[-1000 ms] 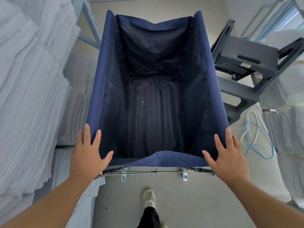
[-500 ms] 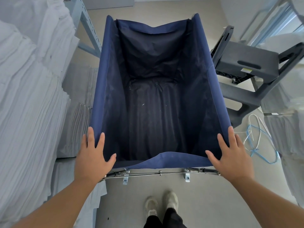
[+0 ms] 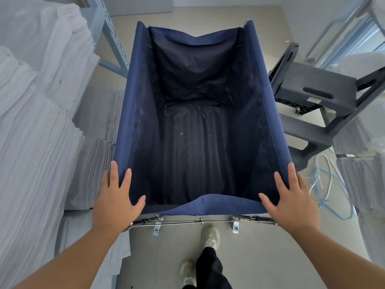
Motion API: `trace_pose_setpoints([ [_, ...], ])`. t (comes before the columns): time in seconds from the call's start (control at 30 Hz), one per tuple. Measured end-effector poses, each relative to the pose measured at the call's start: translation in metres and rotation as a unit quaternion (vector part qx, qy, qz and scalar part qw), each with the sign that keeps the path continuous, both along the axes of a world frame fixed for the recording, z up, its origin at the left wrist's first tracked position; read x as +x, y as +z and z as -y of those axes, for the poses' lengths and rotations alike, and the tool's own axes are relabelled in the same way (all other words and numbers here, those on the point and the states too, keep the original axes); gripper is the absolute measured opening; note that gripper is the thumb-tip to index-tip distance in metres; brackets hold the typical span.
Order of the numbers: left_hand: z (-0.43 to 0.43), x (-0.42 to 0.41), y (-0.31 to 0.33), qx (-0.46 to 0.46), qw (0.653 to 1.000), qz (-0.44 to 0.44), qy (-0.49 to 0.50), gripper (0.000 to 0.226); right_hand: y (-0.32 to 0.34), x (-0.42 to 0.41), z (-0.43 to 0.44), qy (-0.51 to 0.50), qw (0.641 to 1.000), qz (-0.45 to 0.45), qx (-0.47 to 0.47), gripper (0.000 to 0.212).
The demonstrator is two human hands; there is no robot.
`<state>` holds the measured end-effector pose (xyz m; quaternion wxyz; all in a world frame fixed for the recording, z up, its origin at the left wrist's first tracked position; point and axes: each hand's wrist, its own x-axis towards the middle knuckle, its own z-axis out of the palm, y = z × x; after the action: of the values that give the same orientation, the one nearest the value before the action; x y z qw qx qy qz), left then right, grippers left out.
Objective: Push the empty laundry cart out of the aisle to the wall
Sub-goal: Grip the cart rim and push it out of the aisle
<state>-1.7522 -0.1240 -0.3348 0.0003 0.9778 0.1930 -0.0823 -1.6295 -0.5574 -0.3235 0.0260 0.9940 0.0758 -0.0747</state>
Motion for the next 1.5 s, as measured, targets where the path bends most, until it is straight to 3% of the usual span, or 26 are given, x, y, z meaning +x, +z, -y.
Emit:
trace_pose_setpoints([
  [1.5, -0.056, 0.21, 0.018, 0.002, 1.0, -0.01, 0.028, 0.099, -0.011, 0.198, -0.058, 0.02, 0.999, 0.042, 0.015, 0.072],
])
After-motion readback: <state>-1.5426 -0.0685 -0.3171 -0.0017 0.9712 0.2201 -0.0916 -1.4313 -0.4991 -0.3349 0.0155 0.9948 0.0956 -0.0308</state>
